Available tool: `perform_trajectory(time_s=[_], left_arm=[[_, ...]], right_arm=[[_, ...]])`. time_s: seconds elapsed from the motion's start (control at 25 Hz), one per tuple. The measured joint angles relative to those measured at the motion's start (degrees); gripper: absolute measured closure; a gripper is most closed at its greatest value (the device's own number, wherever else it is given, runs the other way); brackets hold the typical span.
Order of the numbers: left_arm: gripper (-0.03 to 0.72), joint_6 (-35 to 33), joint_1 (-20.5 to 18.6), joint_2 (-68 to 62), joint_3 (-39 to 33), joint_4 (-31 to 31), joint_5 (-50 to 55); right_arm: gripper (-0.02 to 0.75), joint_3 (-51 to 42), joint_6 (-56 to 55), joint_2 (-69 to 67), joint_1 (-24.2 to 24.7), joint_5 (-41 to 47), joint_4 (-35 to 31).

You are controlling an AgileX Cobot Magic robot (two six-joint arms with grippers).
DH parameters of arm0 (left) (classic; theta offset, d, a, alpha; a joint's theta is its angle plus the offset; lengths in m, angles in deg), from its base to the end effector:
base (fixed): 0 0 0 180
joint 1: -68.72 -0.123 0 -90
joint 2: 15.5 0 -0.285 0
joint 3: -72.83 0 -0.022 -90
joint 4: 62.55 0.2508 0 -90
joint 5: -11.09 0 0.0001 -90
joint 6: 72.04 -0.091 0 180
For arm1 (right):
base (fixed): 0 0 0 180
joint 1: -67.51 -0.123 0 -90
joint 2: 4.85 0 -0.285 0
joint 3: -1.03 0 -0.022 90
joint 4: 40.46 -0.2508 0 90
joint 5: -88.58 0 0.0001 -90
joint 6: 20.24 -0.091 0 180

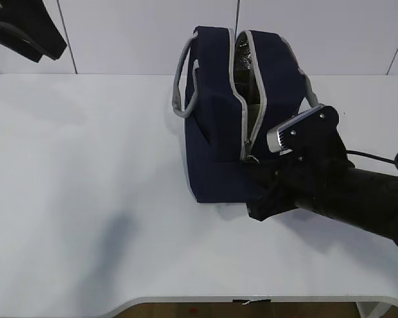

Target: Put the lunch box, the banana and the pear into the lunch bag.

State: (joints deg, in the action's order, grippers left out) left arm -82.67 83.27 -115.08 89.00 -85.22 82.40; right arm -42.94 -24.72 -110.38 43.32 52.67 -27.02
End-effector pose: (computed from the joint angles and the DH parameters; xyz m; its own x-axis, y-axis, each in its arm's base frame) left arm 0.3131 -0.1156 0.3790 -0.8428 0.2692 -0.4662 0.4376 0.8469 -0.3021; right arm 0.2728 0.1361 0.1554 -0.3151 -0.2640 -0.9116 -0.5583 0.8283 -0.0469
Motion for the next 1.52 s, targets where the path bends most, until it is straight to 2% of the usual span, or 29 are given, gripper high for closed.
perform_trajectory(time_s=[0.4,0.72,1.16,1.36,1.52], left_arm=[[0.410,0.00,0.00,0.00,0.00,0.00,0.00],[0.410,0.00,0.00,0.00,0.00,0.00,0.00],[0.423,0.00,0.00,0.00,-0.38,-0.34,0.00],[0.423,0.00,0.00,0.00,-5.28,-0.44,0.00],[0.423,-0.71,0.94,0.00,-9.13,-0.44,0.00]], right_arm=[[0.731,0.00,-4.82,9.52,0.00,8.32,8.27],[0.731,2.59,-5.58,14.52,0.00,14.92,9.36],[0.731,19.41,-9.99,15.51,0.00,32.86,9.63],[0.731,25.43,-12.42,15.40,0.00,39.30,9.08],[0.731,28.83,-12.95,14.38,0.00,43.38,4.42]])
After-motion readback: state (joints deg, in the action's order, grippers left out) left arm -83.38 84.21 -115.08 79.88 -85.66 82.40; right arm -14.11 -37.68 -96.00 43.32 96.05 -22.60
